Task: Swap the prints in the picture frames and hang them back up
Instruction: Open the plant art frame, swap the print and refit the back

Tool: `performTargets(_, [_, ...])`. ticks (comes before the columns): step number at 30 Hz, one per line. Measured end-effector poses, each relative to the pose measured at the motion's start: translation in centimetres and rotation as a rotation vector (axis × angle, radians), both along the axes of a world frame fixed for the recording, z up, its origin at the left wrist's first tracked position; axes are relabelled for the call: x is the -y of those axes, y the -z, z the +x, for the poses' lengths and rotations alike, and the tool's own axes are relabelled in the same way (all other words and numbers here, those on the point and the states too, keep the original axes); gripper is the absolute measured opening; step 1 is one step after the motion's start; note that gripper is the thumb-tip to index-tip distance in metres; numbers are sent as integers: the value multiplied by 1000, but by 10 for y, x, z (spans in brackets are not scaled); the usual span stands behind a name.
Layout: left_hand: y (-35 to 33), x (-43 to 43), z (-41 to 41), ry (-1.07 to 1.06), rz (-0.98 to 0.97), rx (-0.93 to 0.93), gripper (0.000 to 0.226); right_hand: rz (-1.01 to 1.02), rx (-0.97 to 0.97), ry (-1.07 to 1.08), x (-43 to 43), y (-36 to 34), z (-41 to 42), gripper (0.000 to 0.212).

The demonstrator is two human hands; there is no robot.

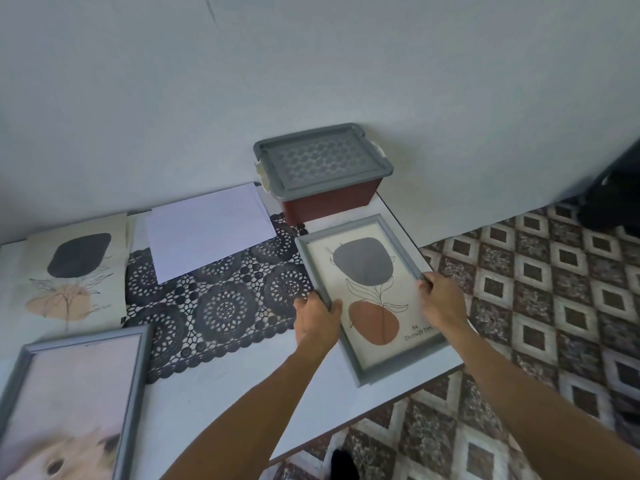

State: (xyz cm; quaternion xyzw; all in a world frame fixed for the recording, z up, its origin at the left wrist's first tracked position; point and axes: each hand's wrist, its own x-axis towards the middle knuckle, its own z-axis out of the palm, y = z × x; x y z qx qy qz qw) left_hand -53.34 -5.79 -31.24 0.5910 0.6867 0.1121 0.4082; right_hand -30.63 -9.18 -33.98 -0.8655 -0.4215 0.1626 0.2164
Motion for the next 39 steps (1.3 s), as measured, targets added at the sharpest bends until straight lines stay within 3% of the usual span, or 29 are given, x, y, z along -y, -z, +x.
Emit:
performTargets(6, [5,-8,16,74,1,-103,46,-62,82,10,-8,23,18,25])
performTargets(16, [13,-12,17,35,-22,-38,52,-44,43,-7,-9,21,13,28])
performTargets(22, [16,-12,14,34,-2,-9,50,-35,141,-18,-13,7,-2,35])
performTargets(26, [11,-11,4,41,54,12,40,116,123,-175,-21,-4,-29,26])
performTargets(32, [-1,-8,-48,-11,149,47,18,262,-83,-398,-37,-23,-105,19])
performTargets(39, [-11,8,-150,-160,220,16,18,172,-200,-653,-41,-30,-213,18])
